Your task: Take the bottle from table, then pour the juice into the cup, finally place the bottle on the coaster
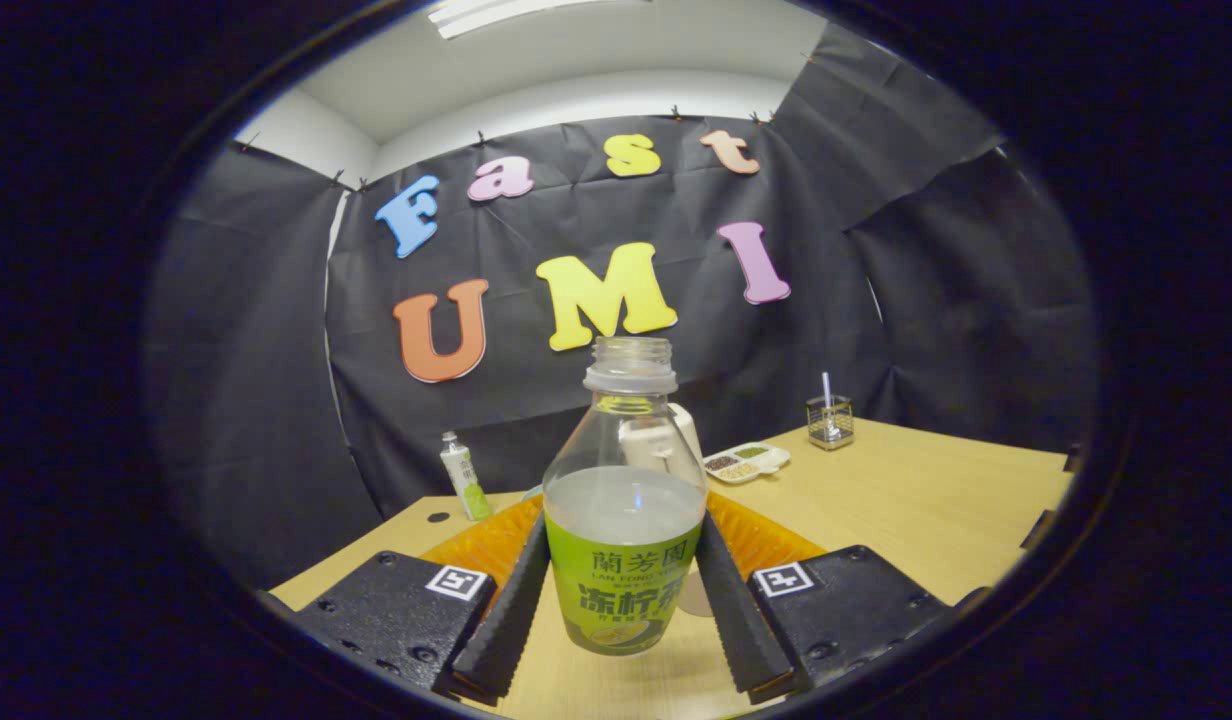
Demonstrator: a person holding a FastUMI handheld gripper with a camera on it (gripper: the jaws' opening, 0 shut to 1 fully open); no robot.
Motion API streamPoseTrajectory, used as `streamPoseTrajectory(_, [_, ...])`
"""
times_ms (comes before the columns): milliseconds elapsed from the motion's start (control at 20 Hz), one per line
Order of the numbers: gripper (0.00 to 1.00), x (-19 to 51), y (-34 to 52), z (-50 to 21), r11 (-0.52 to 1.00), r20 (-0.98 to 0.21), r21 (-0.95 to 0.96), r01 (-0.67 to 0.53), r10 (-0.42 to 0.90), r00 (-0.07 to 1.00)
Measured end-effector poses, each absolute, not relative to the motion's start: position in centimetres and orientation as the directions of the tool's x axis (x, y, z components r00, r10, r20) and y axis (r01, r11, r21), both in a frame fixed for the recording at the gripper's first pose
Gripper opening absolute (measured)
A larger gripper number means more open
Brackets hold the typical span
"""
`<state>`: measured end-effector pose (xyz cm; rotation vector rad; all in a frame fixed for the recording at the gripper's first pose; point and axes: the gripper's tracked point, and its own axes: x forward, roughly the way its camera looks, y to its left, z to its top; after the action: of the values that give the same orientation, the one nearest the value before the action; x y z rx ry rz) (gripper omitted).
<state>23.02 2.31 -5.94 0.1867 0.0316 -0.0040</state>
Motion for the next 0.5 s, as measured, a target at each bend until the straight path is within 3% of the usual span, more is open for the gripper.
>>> streamPoseTrajectory(300, [0.82,26.6,1.7,-5.9,0.998,-0.047,0.050,0.045,-0.043,0.998])
streamPoseTrajectory(500, [0.82,28.9,-0.3,-6.0,0.993,-0.055,0.064,0.097,-0.094,0.994])
